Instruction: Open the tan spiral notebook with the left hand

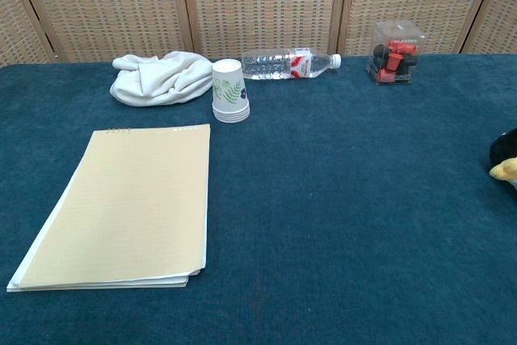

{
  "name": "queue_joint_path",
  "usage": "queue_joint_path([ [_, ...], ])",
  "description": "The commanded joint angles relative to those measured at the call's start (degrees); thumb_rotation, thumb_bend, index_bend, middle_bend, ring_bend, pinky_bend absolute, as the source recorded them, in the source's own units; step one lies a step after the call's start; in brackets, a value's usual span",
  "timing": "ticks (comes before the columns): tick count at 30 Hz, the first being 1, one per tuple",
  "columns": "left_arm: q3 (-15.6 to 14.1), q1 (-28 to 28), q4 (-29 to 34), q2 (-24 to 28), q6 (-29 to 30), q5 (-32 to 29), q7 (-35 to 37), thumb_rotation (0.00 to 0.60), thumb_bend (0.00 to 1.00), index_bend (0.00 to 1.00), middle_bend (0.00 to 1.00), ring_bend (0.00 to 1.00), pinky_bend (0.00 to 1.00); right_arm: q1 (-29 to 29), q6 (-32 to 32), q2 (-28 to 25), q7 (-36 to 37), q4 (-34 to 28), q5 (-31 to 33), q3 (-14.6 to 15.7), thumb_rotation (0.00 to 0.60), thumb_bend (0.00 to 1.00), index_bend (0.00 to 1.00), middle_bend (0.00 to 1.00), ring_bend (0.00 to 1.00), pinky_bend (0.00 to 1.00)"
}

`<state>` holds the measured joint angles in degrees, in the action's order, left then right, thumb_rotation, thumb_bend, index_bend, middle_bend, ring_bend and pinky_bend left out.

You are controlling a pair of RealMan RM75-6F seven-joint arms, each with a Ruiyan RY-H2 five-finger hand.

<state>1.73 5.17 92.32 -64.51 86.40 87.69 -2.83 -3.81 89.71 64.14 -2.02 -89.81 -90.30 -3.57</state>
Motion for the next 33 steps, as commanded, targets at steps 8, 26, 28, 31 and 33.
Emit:
queue_joint_path([
  [8,-1.88,2.15,0.01,-1.13,-3.94,3.04,-1.28,0.6,0.0,0.0,0.0,0.0,0.0,0.01,-0.08,0.09,0.41,0.11,0.18,-0.14,0.6,0.0,0.0,0.0,0.0,0.0],
  [26,-6.93,11.32,-9.03,-11.86,-16.91,12.24,-2.09,0.6,0.18,0.0,0.0,0.0,0.0,-0.41,-1.53,0.17,1.25,0.68,1.36,-0.43,0.6,0.0,0.0,0.0,0.0,0.0],
  [28,-7.03,11.6,-9.42,-12.39,-17.7,11.82,-2.54,0.6,0.22,0.0,0.0,0.0,0.0,-0.46,-1.72,0.14,1.38,0.73,1.42,-0.41,0.6,0.0,0.0,0.0,0.0,0.0],
  [31,-7.52,12.26,-10.27,-13.23,-19.35,11.35,-3.09,0.6,0.27,0.0,0.0,0.0,0.0,-0.52,-1.97,0.1,1.53,0.75,1.4,-0.3,0.6,0.0,0.0,0.0,0.0,0.0],
  [33,-7.85,12.51,-11.02,-13.87,-19.79,11.39,-3.73,0.6,0.29,0.0,0.0,0.0,0.0,-0.53,-2.0,0.07,1.59,0.72,1.42,-0.3,0.6,0.0,0.0,0.0,0.0,0.0],
])
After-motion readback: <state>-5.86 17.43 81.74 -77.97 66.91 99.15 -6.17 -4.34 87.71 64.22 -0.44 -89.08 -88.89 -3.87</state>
